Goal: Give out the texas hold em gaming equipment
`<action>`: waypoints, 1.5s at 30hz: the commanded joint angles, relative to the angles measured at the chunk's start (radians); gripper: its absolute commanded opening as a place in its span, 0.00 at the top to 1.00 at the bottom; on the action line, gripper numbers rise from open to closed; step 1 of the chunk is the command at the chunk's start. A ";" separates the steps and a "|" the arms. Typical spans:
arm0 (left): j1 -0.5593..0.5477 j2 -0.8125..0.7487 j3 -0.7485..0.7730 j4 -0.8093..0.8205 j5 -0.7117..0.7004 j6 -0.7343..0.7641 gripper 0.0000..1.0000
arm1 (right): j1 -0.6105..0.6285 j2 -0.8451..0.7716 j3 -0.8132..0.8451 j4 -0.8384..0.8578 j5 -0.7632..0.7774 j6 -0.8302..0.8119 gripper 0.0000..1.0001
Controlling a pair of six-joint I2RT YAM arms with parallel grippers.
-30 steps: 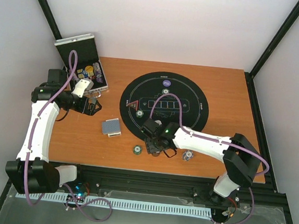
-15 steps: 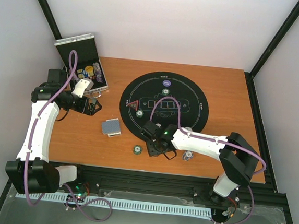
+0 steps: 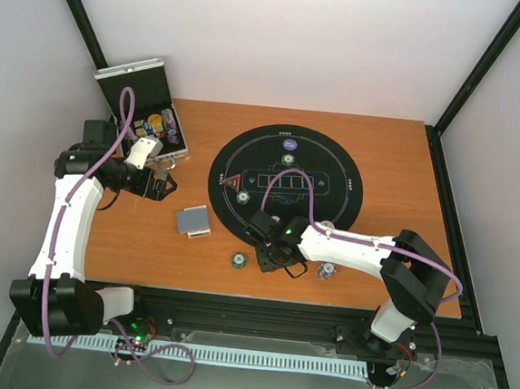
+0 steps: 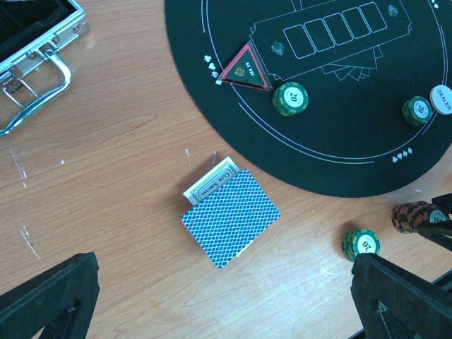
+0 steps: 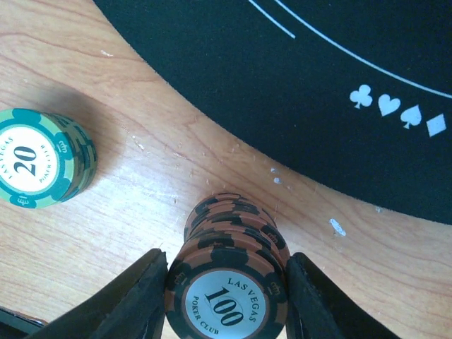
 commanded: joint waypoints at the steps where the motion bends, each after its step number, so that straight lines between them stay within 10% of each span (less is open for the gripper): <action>1: 0.006 -0.006 0.032 0.005 0.013 -0.015 0.00 | 0.012 -0.002 -0.002 0.003 0.016 0.006 0.58; 24: 0.006 -0.001 0.038 -0.004 0.020 -0.015 0.00 | -0.006 0.004 0.235 -0.137 0.106 -0.068 0.69; 45: 0.005 0.002 0.056 -0.001 0.057 -0.036 0.00 | -0.303 0.733 1.094 -0.221 0.055 -0.290 0.71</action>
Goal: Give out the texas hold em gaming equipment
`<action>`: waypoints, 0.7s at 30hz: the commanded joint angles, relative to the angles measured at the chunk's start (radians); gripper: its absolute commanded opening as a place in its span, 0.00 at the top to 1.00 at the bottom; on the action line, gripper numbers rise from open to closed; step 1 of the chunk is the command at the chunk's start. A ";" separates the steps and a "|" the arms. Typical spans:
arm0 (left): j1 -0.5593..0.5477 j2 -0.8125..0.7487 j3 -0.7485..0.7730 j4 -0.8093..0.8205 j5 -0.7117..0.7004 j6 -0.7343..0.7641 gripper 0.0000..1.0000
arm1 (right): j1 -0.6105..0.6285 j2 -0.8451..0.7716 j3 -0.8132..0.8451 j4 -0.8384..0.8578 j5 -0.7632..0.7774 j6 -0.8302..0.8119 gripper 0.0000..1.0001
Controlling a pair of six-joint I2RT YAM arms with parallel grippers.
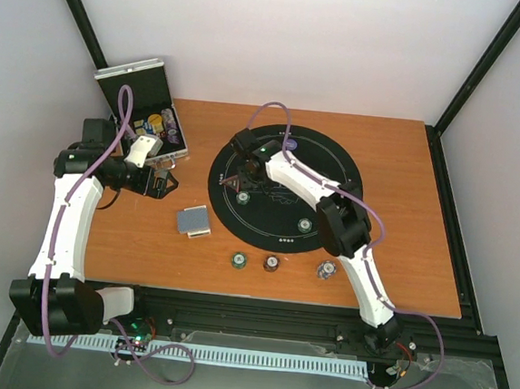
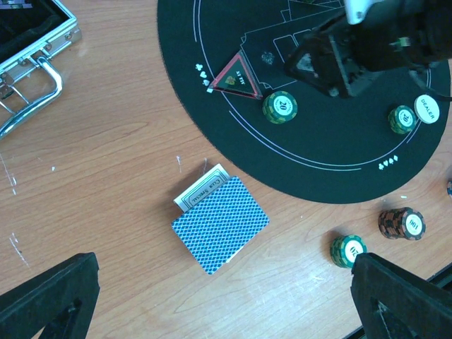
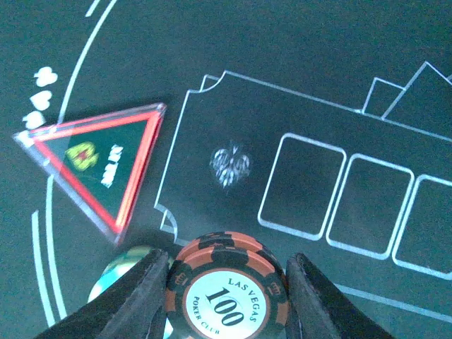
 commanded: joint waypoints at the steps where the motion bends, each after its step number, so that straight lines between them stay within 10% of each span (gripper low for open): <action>1: 0.005 -0.005 0.043 -0.001 0.035 -0.012 0.00 | -0.016 0.090 0.136 -0.053 -0.007 -0.029 0.71; 14: 0.006 -0.003 0.036 0.007 0.030 0.001 0.00 | -0.029 0.227 0.259 -0.061 -0.070 0.006 0.69; 21: 0.005 -0.002 0.039 0.005 0.028 0.001 0.00 | -0.040 0.239 0.307 -0.092 -0.076 -0.011 0.52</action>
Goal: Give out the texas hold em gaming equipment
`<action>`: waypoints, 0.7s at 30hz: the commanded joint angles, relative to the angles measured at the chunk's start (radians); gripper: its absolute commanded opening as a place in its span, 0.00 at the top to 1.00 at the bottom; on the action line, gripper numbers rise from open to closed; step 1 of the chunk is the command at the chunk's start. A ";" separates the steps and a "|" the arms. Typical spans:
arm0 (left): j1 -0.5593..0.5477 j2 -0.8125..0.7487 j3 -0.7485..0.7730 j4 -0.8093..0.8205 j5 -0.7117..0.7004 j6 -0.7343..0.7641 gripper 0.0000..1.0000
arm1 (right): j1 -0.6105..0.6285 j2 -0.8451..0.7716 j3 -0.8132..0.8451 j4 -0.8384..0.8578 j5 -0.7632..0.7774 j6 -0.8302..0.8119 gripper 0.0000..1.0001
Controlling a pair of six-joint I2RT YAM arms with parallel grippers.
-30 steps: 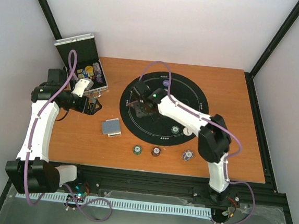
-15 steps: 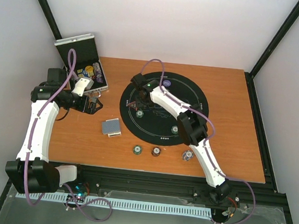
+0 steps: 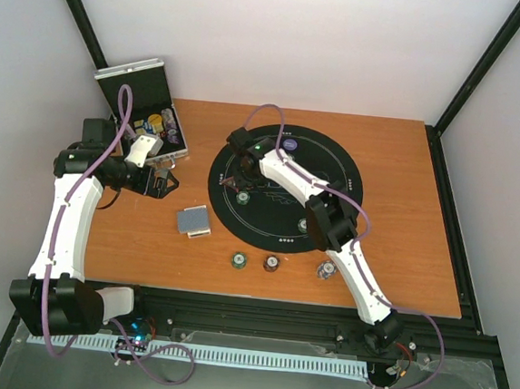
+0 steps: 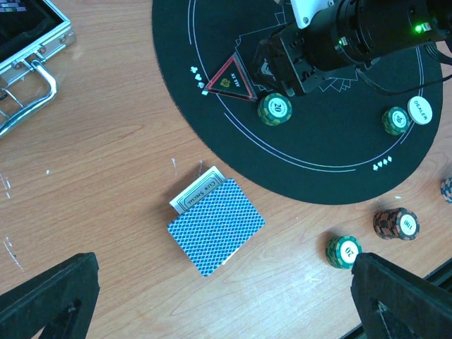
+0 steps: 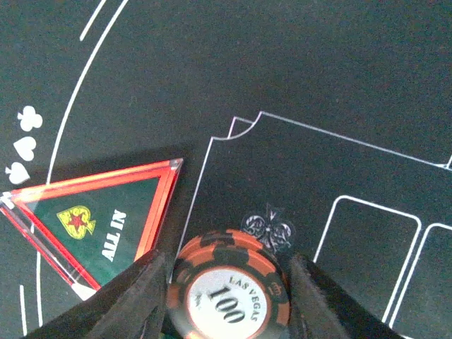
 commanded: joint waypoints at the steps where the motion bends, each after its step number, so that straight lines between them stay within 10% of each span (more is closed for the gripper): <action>1: 0.005 -0.001 0.039 0.005 0.010 0.000 0.00 | -0.012 0.022 0.070 -0.035 -0.008 -0.013 0.50; 12: 0.006 -0.001 0.056 -0.010 -0.003 -0.007 0.00 | -0.023 -0.118 0.083 -0.118 0.037 -0.045 0.42; 21: 0.006 -0.005 0.060 -0.013 -0.014 -0.003 0.00 | 0.105 -0.645 -0.664 0.075 0.106 0.027 0.33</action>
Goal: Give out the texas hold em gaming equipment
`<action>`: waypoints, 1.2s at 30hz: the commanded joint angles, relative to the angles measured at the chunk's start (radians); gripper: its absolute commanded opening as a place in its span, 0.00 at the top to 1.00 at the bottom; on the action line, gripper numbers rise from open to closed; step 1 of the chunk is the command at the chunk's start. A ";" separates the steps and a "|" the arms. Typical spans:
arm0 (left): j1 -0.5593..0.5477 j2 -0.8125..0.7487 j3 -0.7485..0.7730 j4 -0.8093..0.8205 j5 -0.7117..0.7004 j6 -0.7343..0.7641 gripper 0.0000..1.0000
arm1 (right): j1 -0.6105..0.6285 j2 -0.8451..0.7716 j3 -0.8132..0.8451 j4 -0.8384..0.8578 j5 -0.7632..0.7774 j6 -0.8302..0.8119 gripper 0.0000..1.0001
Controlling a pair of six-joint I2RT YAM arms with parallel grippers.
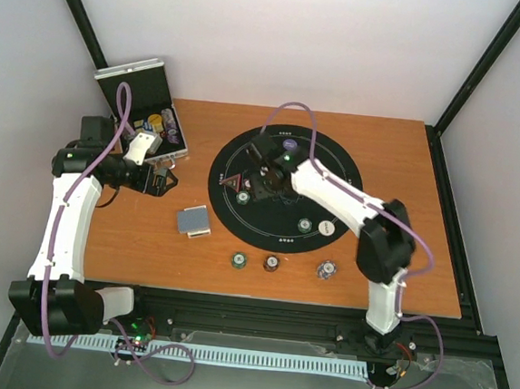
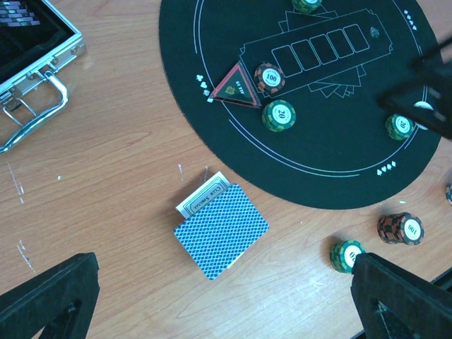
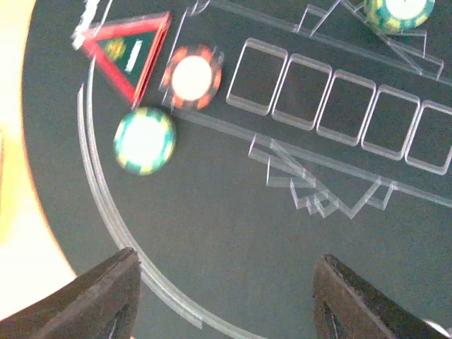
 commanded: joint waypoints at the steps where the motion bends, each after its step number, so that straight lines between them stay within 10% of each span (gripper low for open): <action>1: 0.006 -0.006 0.036 -0.012 -0.006 -0.003 0.00 | 0.100 -0.222 -0.288 0.095 0.047 0.071 0.32; 13: 0.006 -0.009 0.026 -0.009 -0.008 0.001 0.00 | 0.275 -0.448 -0.732 0.215 -0.009 0.246 0.28; 36: 0.005 -0.007 0.035 -0.008 -0.007 -0.002 0.00 | 0.286 -0.371 -0.797 0.290 -0.052 0.243 0.40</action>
